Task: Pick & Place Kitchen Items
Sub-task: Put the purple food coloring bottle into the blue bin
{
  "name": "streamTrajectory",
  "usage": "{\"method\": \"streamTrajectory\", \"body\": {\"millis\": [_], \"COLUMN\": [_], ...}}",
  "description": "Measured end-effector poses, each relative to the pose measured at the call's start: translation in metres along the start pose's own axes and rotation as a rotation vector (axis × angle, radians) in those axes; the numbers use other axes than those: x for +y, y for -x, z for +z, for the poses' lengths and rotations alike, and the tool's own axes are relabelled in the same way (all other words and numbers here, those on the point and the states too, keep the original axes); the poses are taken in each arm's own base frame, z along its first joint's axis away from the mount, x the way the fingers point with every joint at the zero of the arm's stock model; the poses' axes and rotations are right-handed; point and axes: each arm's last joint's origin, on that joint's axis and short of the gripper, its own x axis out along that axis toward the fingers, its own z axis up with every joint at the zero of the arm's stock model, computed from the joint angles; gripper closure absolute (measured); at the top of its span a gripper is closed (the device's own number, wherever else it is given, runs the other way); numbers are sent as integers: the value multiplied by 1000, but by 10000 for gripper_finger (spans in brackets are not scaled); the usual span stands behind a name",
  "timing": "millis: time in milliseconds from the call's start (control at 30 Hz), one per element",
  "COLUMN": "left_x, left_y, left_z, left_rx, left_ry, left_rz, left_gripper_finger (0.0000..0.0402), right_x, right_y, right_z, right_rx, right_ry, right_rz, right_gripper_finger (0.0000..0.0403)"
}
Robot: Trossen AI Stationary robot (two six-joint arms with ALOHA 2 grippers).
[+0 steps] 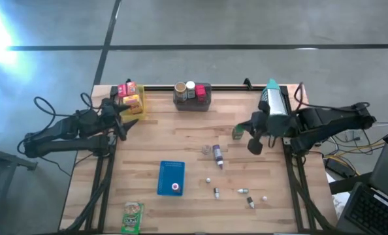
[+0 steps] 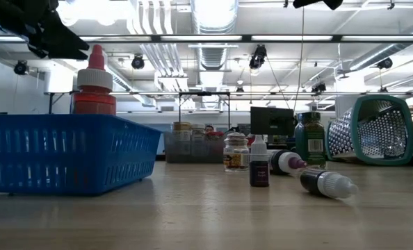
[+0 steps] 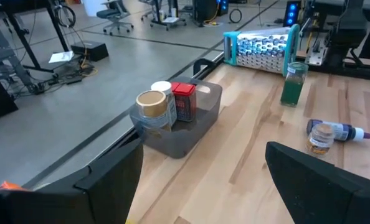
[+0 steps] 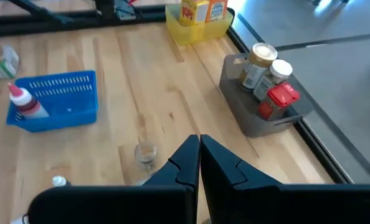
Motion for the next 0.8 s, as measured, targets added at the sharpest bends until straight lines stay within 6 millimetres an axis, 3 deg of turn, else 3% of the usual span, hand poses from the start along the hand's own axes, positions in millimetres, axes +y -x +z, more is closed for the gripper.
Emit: {"method": "streamTrajectory", "body": {"millis": [233, 500, 800], "left_x": [-1, -1, -1], "left_y": [-1, -1, -2], "left_z": [-1, -1, -1], "left_rx": [-1, -1, 1], "left_ry": [0, 0, -1], "left_rz": [0, 0, 0], "left_gripper_finger": [60, 60, 60], "right_x": [33, 64, 104], "right_y": [-3, -10, -30], "right_z": [-11, -20, -4], "right_rx": [22, 66, 211], "right_ry": [50, -9, 15], "right_rz": [1, 63, 141], "right_gripper_finger": [394, 394, 394]}}
